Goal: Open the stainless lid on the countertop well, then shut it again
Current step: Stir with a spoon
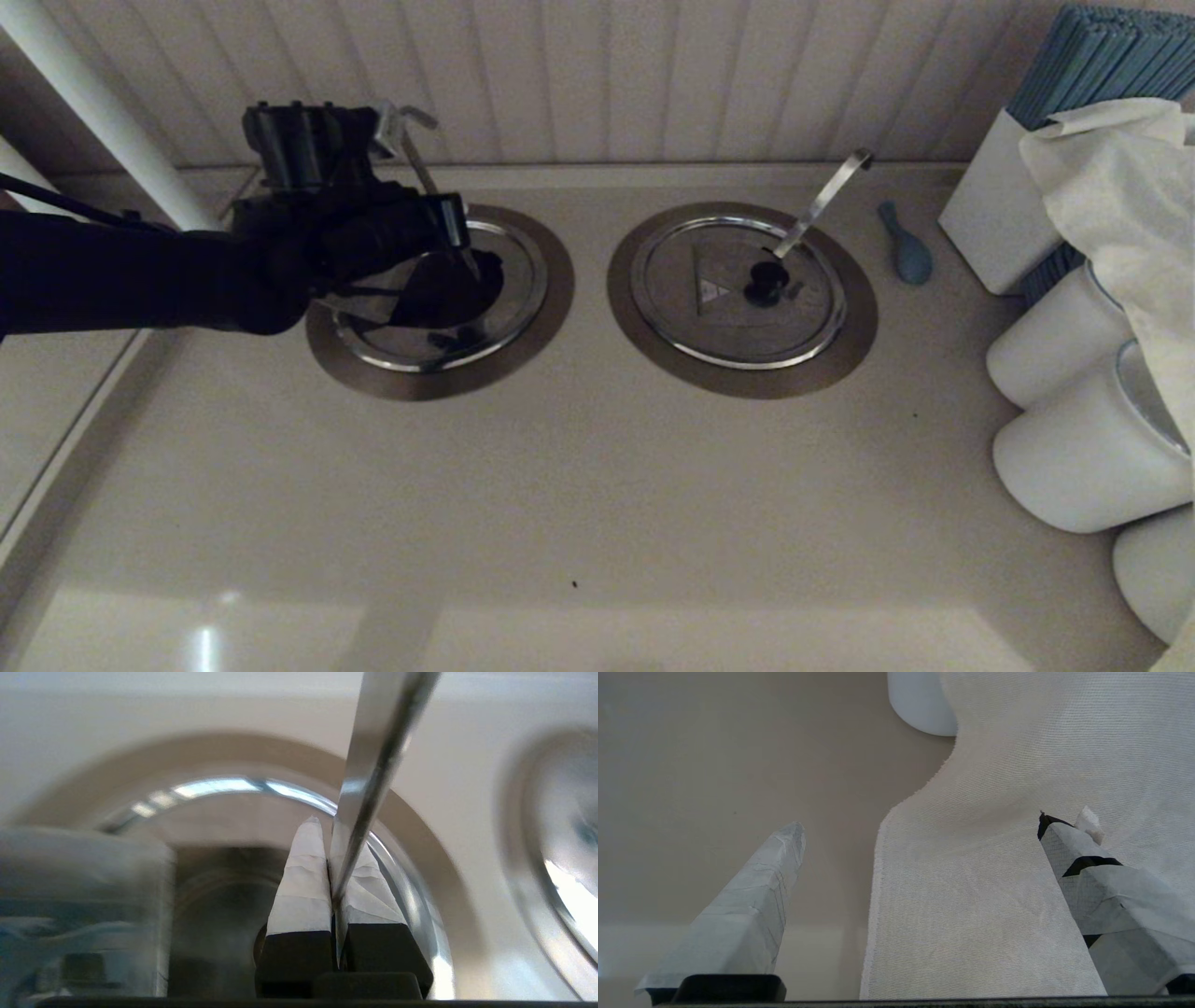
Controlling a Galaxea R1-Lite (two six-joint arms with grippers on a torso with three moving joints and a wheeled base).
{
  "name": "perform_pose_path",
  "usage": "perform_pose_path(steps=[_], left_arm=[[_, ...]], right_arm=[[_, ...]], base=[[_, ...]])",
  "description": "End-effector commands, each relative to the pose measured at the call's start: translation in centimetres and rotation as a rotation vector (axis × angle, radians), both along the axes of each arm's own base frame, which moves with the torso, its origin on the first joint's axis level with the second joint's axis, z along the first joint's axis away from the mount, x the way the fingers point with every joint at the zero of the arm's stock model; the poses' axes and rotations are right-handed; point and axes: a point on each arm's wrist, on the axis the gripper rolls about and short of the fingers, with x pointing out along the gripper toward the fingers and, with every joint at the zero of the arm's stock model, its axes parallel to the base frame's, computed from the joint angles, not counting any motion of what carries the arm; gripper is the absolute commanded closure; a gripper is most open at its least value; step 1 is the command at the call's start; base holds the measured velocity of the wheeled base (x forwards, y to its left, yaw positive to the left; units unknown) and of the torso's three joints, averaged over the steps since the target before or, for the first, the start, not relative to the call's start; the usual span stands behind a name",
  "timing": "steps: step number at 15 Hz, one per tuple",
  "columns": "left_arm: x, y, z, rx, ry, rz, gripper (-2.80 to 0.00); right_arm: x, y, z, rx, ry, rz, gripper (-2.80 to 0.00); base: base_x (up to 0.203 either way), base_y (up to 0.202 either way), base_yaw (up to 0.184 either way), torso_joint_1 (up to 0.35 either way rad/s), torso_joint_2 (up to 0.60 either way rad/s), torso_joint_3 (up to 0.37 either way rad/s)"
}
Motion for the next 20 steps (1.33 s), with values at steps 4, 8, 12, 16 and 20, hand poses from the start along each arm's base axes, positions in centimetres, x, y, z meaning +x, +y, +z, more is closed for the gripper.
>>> perform_pose_path(steps=[4, 8, 12, 16, 20], left_arm=[[0.8, 1.1, -0.4, 0.059, -0.016, 0.068, 0.0], [-0.5, 2.9, 0.3, 0.125, -0.012, 0.106, 0.0], [-0.9, 2.9, -0.4, 0.157, 0.042, 0.048, 0.0], [-1.2, 2.1, -0.4, 0.149, 0.045, 0.007, 0.0], [-1.3, 0.6, -1.2, 0.152, 0.063, -0.043, 0.0]], right_arm=[[0.0, 0.0, 0.0, -0.001, 0.0, 0.0, -2.8], [0.0, 0.0, 0.0, -0.001, 0.0, 0.0, -2.8], [0.0, 0.0, 0.0, -0.001, 0.001, 0.0, -2.8], [0.0, 0.0, 0.0, -0.001, 0.001, 0.0, -2.8], [0.0, 0.0, 0.0, -0.001, 0.001, 0.0, -2.8]], base=[[0.0, 0.0, 0.0, 0.0, 0.0, 0.0], [0.0, 0.0, 0.0, 0.0, 0.0, 0.0], [0.0, 0.0, 0.0, 0.0, 0.0, 0.0], [0.0, 0.0, 0.0, 0.0, 0.0, 0.0], [0.0, 0.0, 0.0, 0.0, 0.0, 0.0]])
